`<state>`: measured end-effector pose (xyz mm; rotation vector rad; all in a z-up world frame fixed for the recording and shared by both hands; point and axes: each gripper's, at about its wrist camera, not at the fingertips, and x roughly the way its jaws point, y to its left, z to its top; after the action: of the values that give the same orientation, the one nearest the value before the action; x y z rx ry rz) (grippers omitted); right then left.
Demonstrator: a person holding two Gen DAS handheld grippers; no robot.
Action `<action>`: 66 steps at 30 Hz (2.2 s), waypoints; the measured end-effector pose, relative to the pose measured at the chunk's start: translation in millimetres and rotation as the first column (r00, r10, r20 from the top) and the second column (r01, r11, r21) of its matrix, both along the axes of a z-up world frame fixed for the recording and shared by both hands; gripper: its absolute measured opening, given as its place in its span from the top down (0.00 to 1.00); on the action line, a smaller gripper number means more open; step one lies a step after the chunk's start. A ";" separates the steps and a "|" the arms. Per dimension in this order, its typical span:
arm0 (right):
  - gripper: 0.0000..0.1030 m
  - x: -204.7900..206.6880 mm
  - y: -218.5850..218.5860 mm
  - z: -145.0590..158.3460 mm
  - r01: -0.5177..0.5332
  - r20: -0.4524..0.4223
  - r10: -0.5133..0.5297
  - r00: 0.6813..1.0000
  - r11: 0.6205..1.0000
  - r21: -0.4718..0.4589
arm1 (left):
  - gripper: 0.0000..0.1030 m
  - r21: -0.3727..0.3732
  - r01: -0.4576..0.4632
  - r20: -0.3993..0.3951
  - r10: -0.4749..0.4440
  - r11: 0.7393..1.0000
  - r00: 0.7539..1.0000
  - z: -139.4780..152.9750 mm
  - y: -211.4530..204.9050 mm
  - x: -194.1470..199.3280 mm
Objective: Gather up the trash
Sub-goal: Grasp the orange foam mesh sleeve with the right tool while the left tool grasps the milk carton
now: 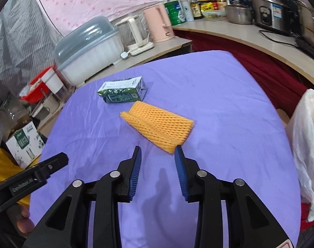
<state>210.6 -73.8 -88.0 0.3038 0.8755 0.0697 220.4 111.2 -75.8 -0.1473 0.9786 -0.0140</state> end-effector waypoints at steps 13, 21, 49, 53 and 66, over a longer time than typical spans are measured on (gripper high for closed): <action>0.61 50.0 18.6 -39.6 -0.044 -0.076 0.037 0.996 0.995 -0.093 | 0.36 -0.029 -0.044 -0.039 0.043 0.999 0.998 -17.9 17.8 33.5; 0.63 56.3 22.1 -46.8 -0.061 -0.069 0.050 0.996 0.984 -0.168 | 0.36 -0.042 -0.037 -0.056 0.035 0.998 0.998 -24.9 12.1 46.6; 0.91 214.9 8.7 -27.6 -0.135 -0.036 0.133 0.991 0.989 -0.065 | 0.36 -0.136 -0.125 -0.077 0.115 0.983 0.990 -22.5 8.1 119.9; 0.91 238.4 20.9 -35.6 -0.167 -0.037 0.164 0.986 0.983 -0.076 | 0.36 -0.124 -0.173 -0.086 0.163 0.977 0.983 -29.8 23.0 138.4; 0.91 174.4 67.1 -42.0 -0.338 -0.046 0.339 0.940 0.941 0.025 | 0.34 -0.175 -0.174 -0.101 0.158 0.969 0.982 -34.2 31.1 147.5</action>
<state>385.0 -6.7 -130.0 0.1684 0.9704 0.3911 367.8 142.3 -110.0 -0.4023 1.0484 0.0571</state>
